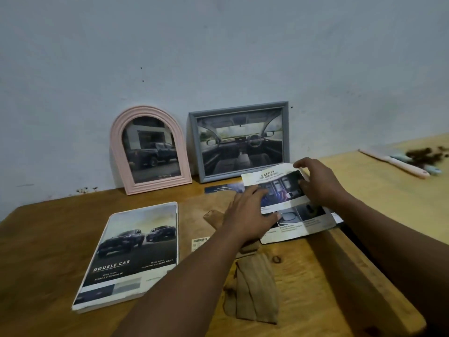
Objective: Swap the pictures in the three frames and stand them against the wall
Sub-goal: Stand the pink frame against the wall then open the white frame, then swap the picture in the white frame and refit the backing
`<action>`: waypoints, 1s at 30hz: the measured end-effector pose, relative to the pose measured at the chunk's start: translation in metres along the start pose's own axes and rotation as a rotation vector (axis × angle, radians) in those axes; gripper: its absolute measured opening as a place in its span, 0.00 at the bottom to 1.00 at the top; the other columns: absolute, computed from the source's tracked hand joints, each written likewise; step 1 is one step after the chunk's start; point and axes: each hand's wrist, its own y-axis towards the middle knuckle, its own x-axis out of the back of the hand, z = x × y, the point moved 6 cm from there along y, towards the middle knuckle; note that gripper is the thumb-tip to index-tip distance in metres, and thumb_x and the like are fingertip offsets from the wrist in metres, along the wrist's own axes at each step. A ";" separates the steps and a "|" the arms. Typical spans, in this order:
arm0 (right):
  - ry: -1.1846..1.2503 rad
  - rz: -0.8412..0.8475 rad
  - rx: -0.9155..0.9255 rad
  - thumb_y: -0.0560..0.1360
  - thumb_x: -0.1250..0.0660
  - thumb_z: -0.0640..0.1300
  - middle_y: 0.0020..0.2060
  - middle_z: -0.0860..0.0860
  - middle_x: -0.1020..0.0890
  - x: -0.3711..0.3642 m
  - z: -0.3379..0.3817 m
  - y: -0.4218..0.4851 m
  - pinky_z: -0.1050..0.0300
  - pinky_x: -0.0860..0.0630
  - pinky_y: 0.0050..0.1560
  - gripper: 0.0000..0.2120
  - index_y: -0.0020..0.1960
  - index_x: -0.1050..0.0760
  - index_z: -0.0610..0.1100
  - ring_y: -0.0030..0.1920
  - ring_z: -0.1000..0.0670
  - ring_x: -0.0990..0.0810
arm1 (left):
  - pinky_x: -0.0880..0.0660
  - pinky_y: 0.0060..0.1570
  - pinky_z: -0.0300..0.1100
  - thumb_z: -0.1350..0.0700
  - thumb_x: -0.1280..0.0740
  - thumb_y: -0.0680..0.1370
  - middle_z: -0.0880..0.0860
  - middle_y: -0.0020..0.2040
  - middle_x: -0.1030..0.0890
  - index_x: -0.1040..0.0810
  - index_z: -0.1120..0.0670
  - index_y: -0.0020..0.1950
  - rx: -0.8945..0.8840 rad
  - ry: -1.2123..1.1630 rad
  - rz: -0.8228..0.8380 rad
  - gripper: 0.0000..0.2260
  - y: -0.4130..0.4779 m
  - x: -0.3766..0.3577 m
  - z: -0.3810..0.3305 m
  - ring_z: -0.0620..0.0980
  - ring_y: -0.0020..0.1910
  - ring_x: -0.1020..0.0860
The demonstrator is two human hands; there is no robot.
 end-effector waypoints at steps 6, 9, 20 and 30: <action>-0.119 0.101 -0.048 0.75 0.29 0.36 0.65 0.45 0.23 -0.014 -0.015 0.006 0.51 0.21 0.49 0.21 0.66 0.27 0.47 0.60 0.43 0.23 | 0.32 0.67 0.57 0.32 0.37 0.76 0.46 0.75 0.30 0.34 0.42 0.77 0.022 0.093 0.055 0.31 0.002 -0.011 0.013 0.54 0.72 0.33; -0.243 0.123 -0.044 0.74 0.27 0.43 0.64 0.46 0.22 -0.022 -0.004 0.001 0.48 0.27 0.51 0.20 0.64 0.27 0.50 0.59 0.43 0.23 | 0.34 0.68 0.55 0.35 0.37 0.78 0.49 0.75 0.30 0.34 0.44 0.77 0.046 0.081 0.035 0.29 -0.003 0.000 0.017 0.55 0.72 0.34; 0.031 0.323 0.265 0.76 0.29 0.47 0.60 0.52 0.21 -0.121 0.157 -0.054 0.48 0.23 0.59 0.19 0.65 0.28 0.53 0.60 0.48 0.23 | 0.34 0.71 0.53 0.44 0.33 0.80 0.49 0.75 0.29 0.34 0.44 0.77 0.284 0.161 -0.162 0.26 -0.076 0.127 0.101 0.53 0.73 0.33; -0.194 0.544 0.356 0.76 0.31 0.58 0.74 0.47 0.32 -0.215 0.232 -0.099 0.36 0.40 0.73 0.34 0.76 0.42 0.53 0.74 0.42 0.36 | 0.25 0.63 0.53 0.44 0.33 0.80 0.50 0.73 0.26 0.33 0.47 0.77 0.536 0.143 -0.243 0.26 -0.180 0.188 0.215 0.52 0.68 0.27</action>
